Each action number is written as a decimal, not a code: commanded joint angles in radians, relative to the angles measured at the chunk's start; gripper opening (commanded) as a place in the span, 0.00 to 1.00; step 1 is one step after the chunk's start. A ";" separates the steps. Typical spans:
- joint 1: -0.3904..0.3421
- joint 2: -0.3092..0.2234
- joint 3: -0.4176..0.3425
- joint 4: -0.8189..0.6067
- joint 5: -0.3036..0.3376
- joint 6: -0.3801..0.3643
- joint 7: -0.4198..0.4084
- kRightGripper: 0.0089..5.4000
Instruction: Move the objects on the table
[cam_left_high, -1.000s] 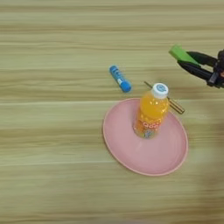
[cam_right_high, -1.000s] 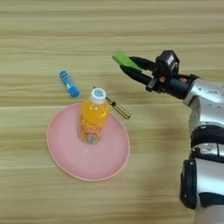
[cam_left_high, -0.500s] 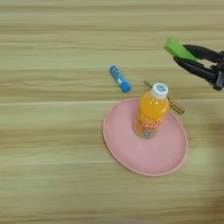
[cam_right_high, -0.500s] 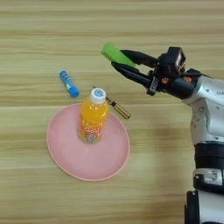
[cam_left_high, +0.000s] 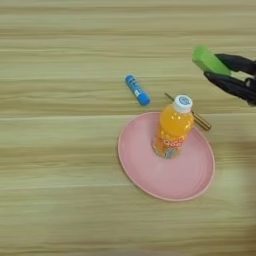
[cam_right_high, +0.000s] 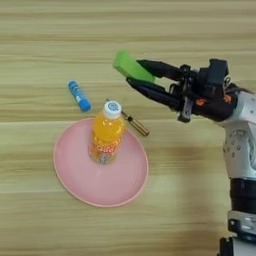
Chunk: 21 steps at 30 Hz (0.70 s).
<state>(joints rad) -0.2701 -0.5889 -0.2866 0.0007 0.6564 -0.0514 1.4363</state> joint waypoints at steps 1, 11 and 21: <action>-0.016 -0.056 -0.021 -0.062 0.026 -0.004 0.015 0.26; 0.028 -0.080 0.010 -0.046 -0.015 -0.030 0.120 0.26; 0.036 -0.091 0.095 -0.030 -0.068 -0.043 0.170 0.26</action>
<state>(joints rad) -0.1866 -0.6293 -0.2081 -0.0164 0.6227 -0.0718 1.6147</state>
